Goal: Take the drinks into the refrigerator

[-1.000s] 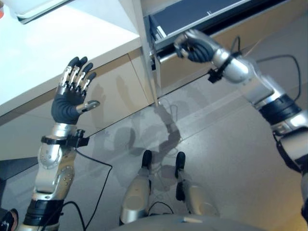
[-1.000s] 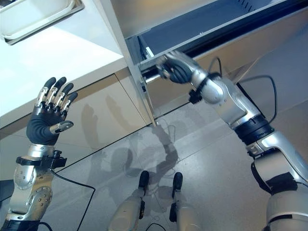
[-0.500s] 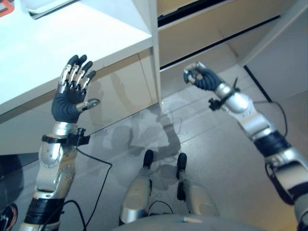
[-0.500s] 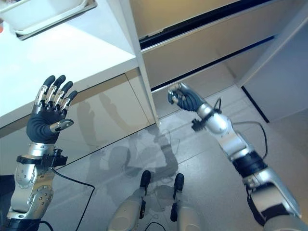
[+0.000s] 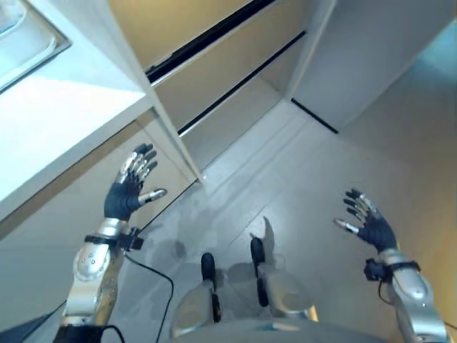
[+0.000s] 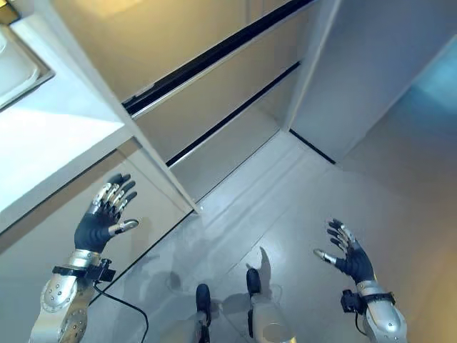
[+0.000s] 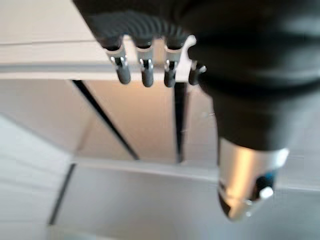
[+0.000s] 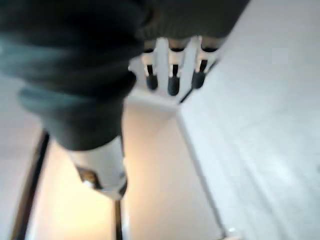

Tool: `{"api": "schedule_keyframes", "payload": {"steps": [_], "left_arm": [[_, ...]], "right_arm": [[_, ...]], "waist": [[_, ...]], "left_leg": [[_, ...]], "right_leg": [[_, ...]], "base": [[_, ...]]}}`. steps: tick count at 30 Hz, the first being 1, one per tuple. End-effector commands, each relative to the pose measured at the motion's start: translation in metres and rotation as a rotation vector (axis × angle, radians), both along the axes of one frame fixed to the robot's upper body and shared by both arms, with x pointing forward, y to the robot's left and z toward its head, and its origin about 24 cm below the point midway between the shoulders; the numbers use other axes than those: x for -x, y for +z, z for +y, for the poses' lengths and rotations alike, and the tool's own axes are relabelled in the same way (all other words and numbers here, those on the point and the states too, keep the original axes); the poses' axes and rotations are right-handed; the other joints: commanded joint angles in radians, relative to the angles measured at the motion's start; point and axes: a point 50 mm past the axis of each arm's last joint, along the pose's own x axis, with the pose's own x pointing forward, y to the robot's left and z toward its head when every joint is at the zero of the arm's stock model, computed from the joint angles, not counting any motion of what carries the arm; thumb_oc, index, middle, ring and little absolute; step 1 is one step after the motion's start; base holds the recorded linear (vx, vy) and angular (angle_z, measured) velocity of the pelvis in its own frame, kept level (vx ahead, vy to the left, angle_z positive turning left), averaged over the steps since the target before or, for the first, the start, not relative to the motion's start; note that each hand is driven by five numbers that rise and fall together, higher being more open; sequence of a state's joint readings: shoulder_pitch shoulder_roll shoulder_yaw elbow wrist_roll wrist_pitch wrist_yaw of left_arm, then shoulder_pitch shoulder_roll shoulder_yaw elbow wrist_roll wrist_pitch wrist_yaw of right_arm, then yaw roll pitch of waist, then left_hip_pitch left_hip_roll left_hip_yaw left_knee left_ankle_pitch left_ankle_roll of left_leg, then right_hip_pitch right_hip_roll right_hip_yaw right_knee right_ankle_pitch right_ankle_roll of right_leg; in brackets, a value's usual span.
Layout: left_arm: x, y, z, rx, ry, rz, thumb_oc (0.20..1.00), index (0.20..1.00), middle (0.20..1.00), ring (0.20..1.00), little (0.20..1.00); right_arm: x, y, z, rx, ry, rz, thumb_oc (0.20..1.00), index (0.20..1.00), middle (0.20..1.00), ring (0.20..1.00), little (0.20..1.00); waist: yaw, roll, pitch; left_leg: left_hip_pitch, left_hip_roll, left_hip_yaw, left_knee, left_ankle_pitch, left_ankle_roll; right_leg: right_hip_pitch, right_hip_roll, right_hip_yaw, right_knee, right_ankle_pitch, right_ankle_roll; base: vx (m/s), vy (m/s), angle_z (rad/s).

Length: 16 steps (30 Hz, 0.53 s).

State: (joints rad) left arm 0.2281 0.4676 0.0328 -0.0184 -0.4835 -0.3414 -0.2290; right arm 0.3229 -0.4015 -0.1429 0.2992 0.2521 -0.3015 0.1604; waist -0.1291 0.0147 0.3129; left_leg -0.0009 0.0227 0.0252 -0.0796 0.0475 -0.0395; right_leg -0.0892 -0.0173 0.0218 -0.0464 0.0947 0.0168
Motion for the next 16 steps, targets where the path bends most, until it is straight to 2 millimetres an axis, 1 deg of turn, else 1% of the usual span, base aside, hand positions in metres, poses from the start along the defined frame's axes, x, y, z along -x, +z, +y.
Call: {"api": "schedule_keyframes", "payload": {"steps": [1, 2, 4, 5, 7, 8, 9, 10, 11, 13, 14, 15, 16], "left_arm": [[0.013, -0.024, 0.008, -0.144, -0.047, 0.123, 1.000, 1.000, 1.000, 1.000, 1.000], [0.017, -0.032, 0.010, -0.158, -0.055, 0.169, 1.000, 1.000, 1.000, 1.000, 1.000], [0.030, -0.064, 0.017, -0.195, -0.034, 0.324, 1.000, 1.000, 1.000, 1.000, 1.000], [0.030, -0.064, 0.017, -0.195, -0.034, 0.323, 1.000, 1.000, 1.000, 1.000, 1.000], [0.052, -0.107, 0.024, -0.267, -0.005, 0.548, 1.000, 1.000, 1.000, 1.000, 1.000], [0.052, -0.108, 0.024, -0.268, -0.005, 0.546, 1.000, 1.000, 1.000, 1.000, 1.000], [0.065, -0.131, 0.026, -0.271, 0.019, 0.676, 1.000, 1.000, 1.000, 1.000, 1.000], [0.088, -0.165, 0.029, -0.265, 0.087, 0.885, 1.000, 1.000, 1.000, 1.000, 1.000], [0.101, -0.179, 0.029, -0.243, 0.138, 0.987, 1.000, 1.000, 1.000, 1.000, 1.000], [0.127, -0.200, 0.028, -0.181, 0.269, 1.175, 1.000, 1.000, 1.000, 1.000, 1.000], [0.135, -0.206, 0.026, -0.167, 0.303, 1.242, 1.000, 1.000, 1.000, 1.000, 1.000], [0.152, -0.212, 0.028, -0.135, 0.381, 1.335, 1.000, 1.000, 1.000, 1.000, 1.000], [0.154, -0.215, 0.023, -0.174, 0.367, 1.369, 1.000, 1.000, 1.000, 1.000, 1.000]], "right_arm": [[-0.011, -0.004, -0.001, 0.004, 0.008, -0.011, 1.000, 1.000, 1.000, 1.000, 1.000], [-0.007, -0.011, -0.003, 0.024, 0.010, 0.035, 1.000, 1.000, 1.000, 1.000, 1.000], [0.007, -0.034, -0.005, 0.035, -0.002, 0.167, 1.000, 1.000, 1.000, 1.000, 1.000], [0.007, -0.034, -0.005, 0.035, -0.002, 0.166, 1.000, 1.000, 1.000, 1.000, 1.000], [0.021, -0.054, -0.007, 0.032, -0.031, 0.286, 1.000, 1.000, 1.000, 1.000, 1.000], [0.021, -0.054, -0.007, 0.033, -0.031, 0.285, 1.000, 1.000, 1.000, 1.000, 1.000], [0.028, -0.066, -0.007, 0.031, -0.044, 0.355, 1.000, 1.000, 1.000, 1.000, 1.000], [0.038, -0.084, -0.004, 0.038, -0.057, 0.482, 1.000, 1.000, 1.000, 1.000, 1.000], [0.046, -0.095, -0.002, 0.036, -0.073, 0.563, 1.000, 1.000, 1.000, 1.000, 1.000], [0.056, -0.110, 0.004, 0.028, -0.088, 0.684, 1.000, 1.000, 1.000, 1.000, 1.000], [0.062, -0.116, 0.008, 0.020, -0.100, 0.746, 1.000, 1.000, 1.000, 1.000, 1.000], [0.070, -0.123, 0.011, 0.009, -0.111, 0.811, 1.000, 1.000, 1.000, 1.000, 1.000], [0.069, -0.124, 0.013, 0.025, -0.106, 0.835, 1.000, 1.000, 1.000, 1.000, 1.000]], "waist": [[-0.005, -0.035, -0.089], [-0.007, -0.034, -0.095], [-0.010, -0.033, -0.107], [-0.010, -0.033, -0.107], [-0.014, -0.031, -0.126], [-0.014, -0.031, -0.125], [-0.013, -0.030, -0.131], [-0.012, -0.028, -0.138], [-0.009, -0.029, -0.146], [-0.005, -0.032, -0.159], [-0.003, -0.034, -0.167], [0.002, -0.035, -0.175], [0.004, -0.036, -0.183]], "left_leg": [[0.015, -0.052, 0.011, 0.123, -0.167, 0.049], [0.021, -0.053, 0.017, 0.122, -0.169, 0.049], [0.029, -0.051, 0.026, 0.118, -0.169, 0.048], [0.030, -0.051, 0.026, 0.117, -0.170, 0.048], [0.041, -0.050, 0.041, 0.111, -0.170, 0.048], [0.042, -0.050, 0.042, 0.111, -0.170, 0.048], [0.045, -0.050, 0.046, 0.108, -0.169, 0.049], [0.053, -0.048, 0.052, 0.106, -0.169, 0.049], [0.050, -0.049, 0.054, 0.103, -0.165, 0.050], [0.058, -0.049, 0.053, 0.095, -0.163, 0.050], [0.064, -0.048, 0.051, 0.090, -0.163, 0.050], [0.067, -0.049, 0.047, 0.086, -0.162, 0.051], [0.074, -0.048, 0.044, 0.081, -0.163, 0.051]], "right_leg": [[0.005, -0.074, 0.009, 0.072, -0.096, 0.096], [0.009, -0.072, 0.015, 0.070, -0.094, 0.097], [0.020, -0.071, 0.021, 0.058, -0.089, 0.100], [0.020, -0.071, 0.021, 0.057, -0.089, 0.100], [0.031, -0.070, 0.030, 0.038, -0.079, 0.102], [0.032, -0.070, 0.031, 0.038, -0.079, 0.102], [0.034, -0.068, 0.035, 0.033, -0.076, 0.103], [0.040, -0.065, 0.036, 0.029, -0.074, 0.101], [0.038, -0.066, 0.037, 0.027, -0.072, 0.100], [0.047, -0.064, 0.034, 0.023, -0.073, 0.096], [0.054, -0.064, 0.029, 0.022, -0.075, 0.094], [0.059, -0.063, 0.026, 0.019, -0.076, 0.092], [0.068, -0.063, 0.023, 0.015, -0.078, 0.091]], "base": [[0.02, 0.031, -0.07], [0.02, 0.017, -0.07], [0.01, 0.003, -0.16], [0.00, 0.005, -0.16], [0.01, 0.004, -0.04], [0.00, 0.000, 0.00], [0.00, 0.000, -0.10], [-0.01, -0.004, -0.17], [-0.01, -0.018, -0.25], [0.02, -0.022, -0.15], [0.04, -0.020, -0.02], [0.06, -0.022, 0.05], [0.06, -0.023, 0.07]]}}
